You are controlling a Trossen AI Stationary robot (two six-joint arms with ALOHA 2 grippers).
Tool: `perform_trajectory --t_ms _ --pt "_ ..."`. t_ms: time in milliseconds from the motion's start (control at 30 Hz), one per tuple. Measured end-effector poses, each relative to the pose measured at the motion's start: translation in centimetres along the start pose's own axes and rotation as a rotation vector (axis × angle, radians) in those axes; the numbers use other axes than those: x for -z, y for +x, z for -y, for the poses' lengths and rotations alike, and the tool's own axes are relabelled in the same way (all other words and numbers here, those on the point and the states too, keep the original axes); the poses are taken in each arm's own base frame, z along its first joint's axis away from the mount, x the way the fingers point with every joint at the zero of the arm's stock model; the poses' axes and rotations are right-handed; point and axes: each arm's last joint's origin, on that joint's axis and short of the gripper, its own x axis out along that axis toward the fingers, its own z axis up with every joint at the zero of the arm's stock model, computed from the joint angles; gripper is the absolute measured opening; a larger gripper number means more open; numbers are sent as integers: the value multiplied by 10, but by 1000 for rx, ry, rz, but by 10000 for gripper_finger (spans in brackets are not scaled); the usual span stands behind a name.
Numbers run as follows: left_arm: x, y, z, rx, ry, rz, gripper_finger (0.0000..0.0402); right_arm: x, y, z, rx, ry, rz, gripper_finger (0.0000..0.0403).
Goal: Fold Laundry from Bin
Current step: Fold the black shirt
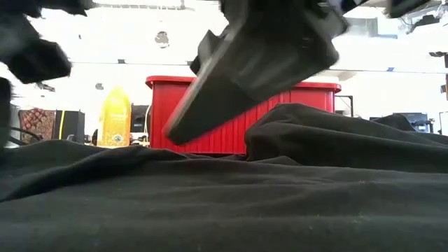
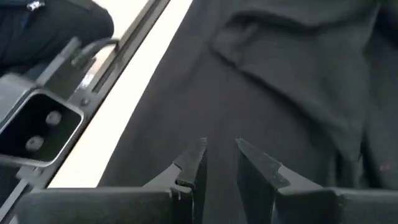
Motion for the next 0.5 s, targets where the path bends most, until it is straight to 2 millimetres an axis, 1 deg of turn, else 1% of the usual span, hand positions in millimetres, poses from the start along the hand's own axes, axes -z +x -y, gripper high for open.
perform_trajectory --t_ms 167,267,400,500 --pt "36 2 33 89 -99 -118 0 3 -2 -7 -22 13 -43 107" --pt "51 4 50 135 -165 -128 0 4 -2 -9 -26 10 -44 107" --pt "68 4 63 124 -234 -82 0 4 -2 -4 -25 14 -48 107" --pt "77 10 65 87 -265 -94 0 3 -7 -1 -71 21 -63 107"
